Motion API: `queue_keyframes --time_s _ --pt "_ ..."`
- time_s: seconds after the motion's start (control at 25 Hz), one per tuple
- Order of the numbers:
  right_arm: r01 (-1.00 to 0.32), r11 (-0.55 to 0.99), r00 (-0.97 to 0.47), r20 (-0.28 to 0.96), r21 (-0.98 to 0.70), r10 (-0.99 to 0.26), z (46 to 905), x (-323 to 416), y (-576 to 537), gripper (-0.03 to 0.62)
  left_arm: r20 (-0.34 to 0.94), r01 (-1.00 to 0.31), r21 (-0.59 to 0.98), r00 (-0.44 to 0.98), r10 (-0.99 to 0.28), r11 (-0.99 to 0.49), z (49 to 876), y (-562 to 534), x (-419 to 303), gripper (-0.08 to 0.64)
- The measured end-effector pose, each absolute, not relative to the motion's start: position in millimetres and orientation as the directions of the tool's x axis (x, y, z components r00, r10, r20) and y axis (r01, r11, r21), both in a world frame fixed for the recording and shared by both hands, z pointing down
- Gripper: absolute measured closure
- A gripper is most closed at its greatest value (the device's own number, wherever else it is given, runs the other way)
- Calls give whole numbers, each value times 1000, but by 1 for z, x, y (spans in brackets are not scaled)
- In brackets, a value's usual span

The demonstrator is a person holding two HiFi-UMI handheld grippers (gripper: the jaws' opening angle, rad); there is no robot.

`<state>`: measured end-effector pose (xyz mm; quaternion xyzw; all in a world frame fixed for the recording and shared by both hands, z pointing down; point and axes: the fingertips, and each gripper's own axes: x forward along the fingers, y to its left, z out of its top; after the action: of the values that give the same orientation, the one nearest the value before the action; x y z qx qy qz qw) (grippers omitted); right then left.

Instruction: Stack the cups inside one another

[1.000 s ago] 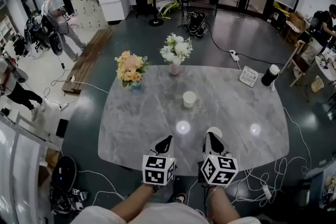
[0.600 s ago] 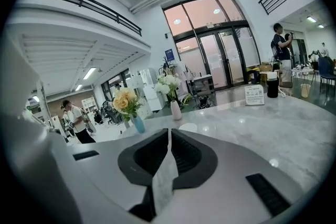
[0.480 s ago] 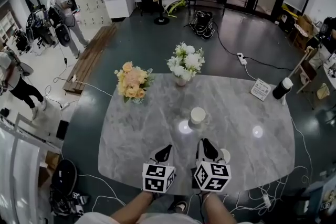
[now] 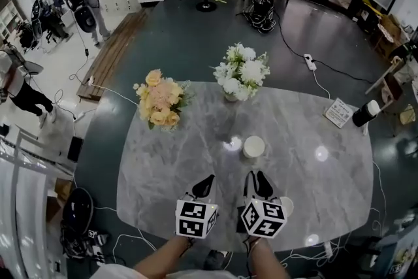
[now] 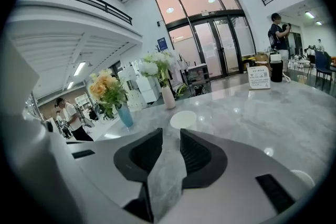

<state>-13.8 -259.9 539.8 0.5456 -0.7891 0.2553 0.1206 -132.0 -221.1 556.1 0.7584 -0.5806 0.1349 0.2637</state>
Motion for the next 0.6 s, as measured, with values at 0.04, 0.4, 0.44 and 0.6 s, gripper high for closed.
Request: queue_keyframes --time_s 0.04,0.4,0.44,0.6 --pt "-923 269 -374 476 -274 -796 544 -14 -263 522 516 -952 246 288 -807 -183 559 -223 -133 565" --pt "-930 248 -359 529 -271 -769 575 -17 -292 457 559 -951 269 283 -780 -152 585 -236 -144 565" --pt "-931 247 -357 535 -267 -766 578 -17 -294 448 561 -951 271 282 -778 -149 586 -237 -145 565" --pt "-938 245 -343 554 -245 -759 590 -20 -303 416 574 -951 279 279 -770 -137 594 -239 -149 565"
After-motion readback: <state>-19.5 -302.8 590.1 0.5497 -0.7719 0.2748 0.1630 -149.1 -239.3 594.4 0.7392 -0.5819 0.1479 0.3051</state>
